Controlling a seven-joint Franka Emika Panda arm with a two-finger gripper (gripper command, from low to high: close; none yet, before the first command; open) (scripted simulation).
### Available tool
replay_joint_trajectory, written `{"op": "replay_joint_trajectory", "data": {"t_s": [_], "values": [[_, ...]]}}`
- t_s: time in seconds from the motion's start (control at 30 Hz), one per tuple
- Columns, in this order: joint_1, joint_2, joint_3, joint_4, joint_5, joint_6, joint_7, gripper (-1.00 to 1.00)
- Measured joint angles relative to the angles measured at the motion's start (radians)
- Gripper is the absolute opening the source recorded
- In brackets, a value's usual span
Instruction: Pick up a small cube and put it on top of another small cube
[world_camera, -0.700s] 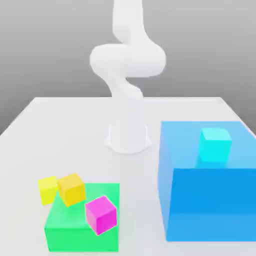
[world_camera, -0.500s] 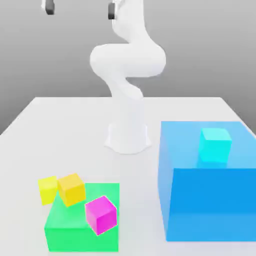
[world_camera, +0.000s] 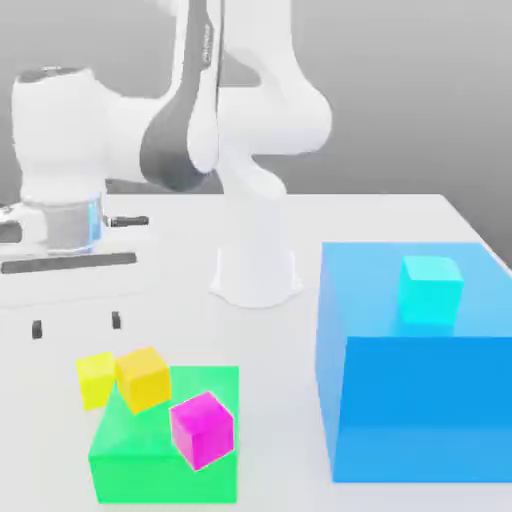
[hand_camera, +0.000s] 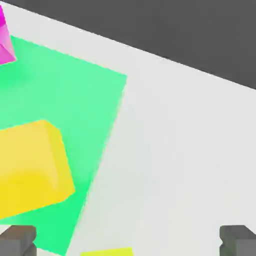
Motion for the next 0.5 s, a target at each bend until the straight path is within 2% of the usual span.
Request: {"op": "replay_joint_trajectory", "data": {"t_s": [0.07,0.13,0.27,0.3,0.47,0.5], "values": [[-0.051,0.072,0.024,-0.022,0.065,0.044,-0.106,0.00],[-0.081,0.145,0.084,-0.015,0.177,0.091,-0.202,0.00],[-0.229,0.281,0.281,0.017,0.386,0.187,-0.364,0.00],[-0.271,0.310,0.332,0.024,0.422,0.210,-0.391,-1.00],[-0.271,0.310,0.331,0.024,0.422,0.207,-0.391,-1.00],[-0.294,0.325,0.357,0.028,0.437,0.219,-0.403,-1.00]]}}
